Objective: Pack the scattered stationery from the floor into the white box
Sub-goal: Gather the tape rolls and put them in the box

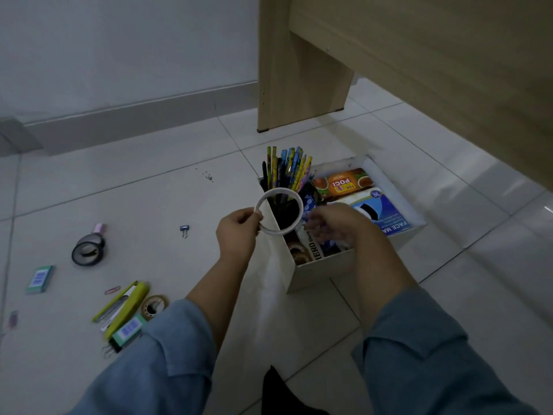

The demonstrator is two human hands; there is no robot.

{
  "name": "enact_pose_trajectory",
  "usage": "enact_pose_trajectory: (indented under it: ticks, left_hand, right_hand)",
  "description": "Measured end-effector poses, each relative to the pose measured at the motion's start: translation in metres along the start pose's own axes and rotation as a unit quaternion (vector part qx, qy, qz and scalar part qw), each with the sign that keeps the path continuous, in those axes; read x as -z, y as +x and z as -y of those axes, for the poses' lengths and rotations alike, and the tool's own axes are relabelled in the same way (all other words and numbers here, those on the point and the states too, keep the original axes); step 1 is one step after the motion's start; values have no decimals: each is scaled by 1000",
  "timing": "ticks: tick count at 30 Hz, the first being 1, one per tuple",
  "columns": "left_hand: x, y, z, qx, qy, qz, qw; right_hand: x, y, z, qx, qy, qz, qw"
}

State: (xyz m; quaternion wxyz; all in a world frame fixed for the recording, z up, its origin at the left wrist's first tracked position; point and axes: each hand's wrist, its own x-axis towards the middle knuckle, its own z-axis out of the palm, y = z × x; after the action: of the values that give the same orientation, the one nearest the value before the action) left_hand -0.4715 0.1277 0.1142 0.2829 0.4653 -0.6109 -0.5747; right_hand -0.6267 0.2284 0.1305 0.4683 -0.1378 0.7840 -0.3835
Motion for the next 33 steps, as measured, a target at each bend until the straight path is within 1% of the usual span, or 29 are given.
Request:
enact_pose_trajectory:
  ticks: [1, 2, 3, 5, 7, 9, 11, 12, 14, 17, 18, 19, 21, 22, 24, 25, 26, 28, 29, 30, 32, 33]
  left_hand:
    - [-4, -1, -2, -3, -6, 4, 1000]
    - [-8, -3, -5, -7, -13, 11, 1000]
    - [-12, -5, -7, -11, -18, 23, 1000]
    - [-20, -9, -9, -17, -19, 53, 998]
    - [-24, -10, -9, -28, 0, 70, 997]
    - [-23, -9, -6, -41, 52, 60, 996]
    - [-20, -7, 1, -33, 93, 56, 994]
    - [-19, -7, 4, -21, 107, 60, 992]
    - [-18, -7, 11, 2, 118, 73, 990]
    - [-20, -7, 15, 13, 99, 87, 991]
    - [-20, -8, 15, 9, 98, 88, 991]
    - [-21, -7, 15, 6, 96, 89, 991]
    - [-22, -7, 15, 4, 89, 89, 992]
    - [-24, -8, 15, 2, 87, 89, 992]
    - [-28, -10, 16, -9, 84, 88, 993]
    - [-32, -12, 16, -16, 81, 87, 993]
    - [-35, -14, 17, -23, 76, 84, 993]
    - [-42, -17, 20, -30, 63, 76, 995]
    - [-45, -18, 20, -28, 54, 72, 996]
    - [-47, -20, 21, -27, 44, 68, 996]
    - [-49, -21, 23, -37, 34, 57, 997]
    - [-49, -22, 24, -43, 34, 54, 997]
  right_hand:
    - [7, -1, 1, 25, 87, 7, 996]
    - [14, -2, 2, 54, 116, 13, 992]
    - [20, -4, 3, 80, 106, 17, 991]
    - [26, -7, 4, 111, 47, -10, 993]
    - [34, -8, 2, 106, 38, -31, 993]
    - [41, -9, -3, 93, 52, -36, 994]
    - [44, -8, -7, 73, 43, -43, 995]
    - [42, -8, -8, 64, 17, -48, 997]
    - [36, -7, -8, 45, -30, -45, 998]
    - [31, -7, -8, 42, -29, -34, 998]
    - [32, -6, -8, 44, -21, -49, 998]
    - [37, -3, -9, 45, -8, -81, 996]
    - [52, 1, -12, 45, 23, -185, 982]
    - [60, 2, -14, 43, 2, -246, 968]
    - [74, 3, -20, 21, -142, -351, 925]
    - [77, 3, -24, 13, -196, -388, 900]
    - [78, 3, -27, -3, -219, -407, 887]
    - [71, 4, -29, -19, -243, -426, 871]
    - [64, 4, -29, -10, -259, -433, 863]
    - [56, 4, -30, 9, -277, -422, 863]
    - [35, 5, -32, 49, -349, -347, 869]
    - [28, 7, -35, 53, -374, -316, 870]
